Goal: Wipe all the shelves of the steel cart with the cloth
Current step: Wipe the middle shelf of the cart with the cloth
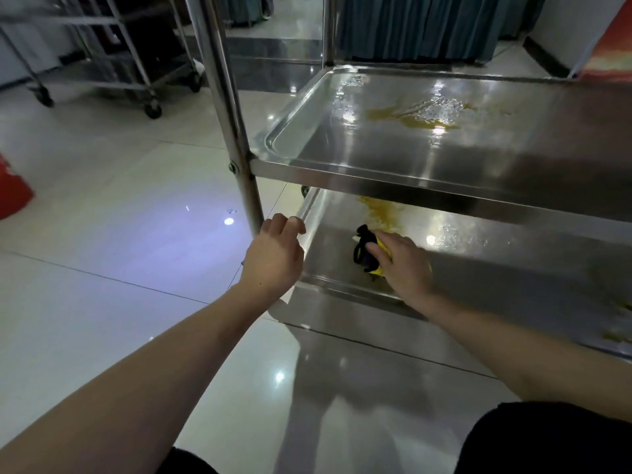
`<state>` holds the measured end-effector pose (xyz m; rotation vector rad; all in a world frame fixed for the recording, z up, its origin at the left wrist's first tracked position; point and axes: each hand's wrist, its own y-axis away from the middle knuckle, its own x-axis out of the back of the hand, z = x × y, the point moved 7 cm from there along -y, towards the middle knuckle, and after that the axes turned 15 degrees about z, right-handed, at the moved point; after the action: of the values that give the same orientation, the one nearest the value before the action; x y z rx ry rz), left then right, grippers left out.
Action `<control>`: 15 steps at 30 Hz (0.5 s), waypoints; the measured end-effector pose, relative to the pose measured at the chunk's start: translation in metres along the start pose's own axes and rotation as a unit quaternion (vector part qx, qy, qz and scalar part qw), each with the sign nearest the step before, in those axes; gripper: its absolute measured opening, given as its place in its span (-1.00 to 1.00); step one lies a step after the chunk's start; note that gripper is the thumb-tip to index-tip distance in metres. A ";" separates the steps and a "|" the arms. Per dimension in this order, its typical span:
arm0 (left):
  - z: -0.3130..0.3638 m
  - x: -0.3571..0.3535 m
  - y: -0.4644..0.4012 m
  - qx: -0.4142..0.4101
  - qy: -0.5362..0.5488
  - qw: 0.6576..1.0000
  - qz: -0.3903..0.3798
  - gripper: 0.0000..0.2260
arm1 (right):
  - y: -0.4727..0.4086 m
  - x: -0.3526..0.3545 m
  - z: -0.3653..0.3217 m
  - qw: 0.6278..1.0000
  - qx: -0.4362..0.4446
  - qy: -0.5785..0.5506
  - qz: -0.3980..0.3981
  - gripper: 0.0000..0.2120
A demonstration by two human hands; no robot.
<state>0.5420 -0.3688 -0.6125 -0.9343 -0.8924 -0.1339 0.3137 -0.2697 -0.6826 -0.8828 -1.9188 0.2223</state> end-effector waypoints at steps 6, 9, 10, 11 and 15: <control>-0.020 -0.003 0.009 -0.034 -0.155 0.987 0.008 -0.64 | -0.007 -0.033 -0.006 0.999 0.033 0.030 -0.010 -0.64; -0.026 -0.007 0.010 -0.028 -0.199 0.979 0.018 -0.60 | -0.013 -0.053 -0.011 0.995 0.066 0.061 -0.038 -0.60; -0.027 -0.009 0.010 -0.035 -0.202 0.979 0.017 -0.59 | -0.013 -0.060 -0.012 0.993 0.082 0.067 -0.060 -0.58; -0.028 -0.011 0.010 -0.044 -0.200 0.979 0.017 -0.59 | -0.012 -0.069 -0.011 0.989 0.097 0.070 -0.085 -0.56; -0.023 -0.021 0.010 -0.110 -0.175 0.978 0.035 -0.57 | -0.009 -0.085 -0.003 0.986 0.107 0.071 -0.105 -0.53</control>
<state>0.5469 -0.3855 -0.6400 -1.2186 -1.1855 -0.0067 0.3339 -0.3335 -0.7362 -0.5347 -1.8015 0.2279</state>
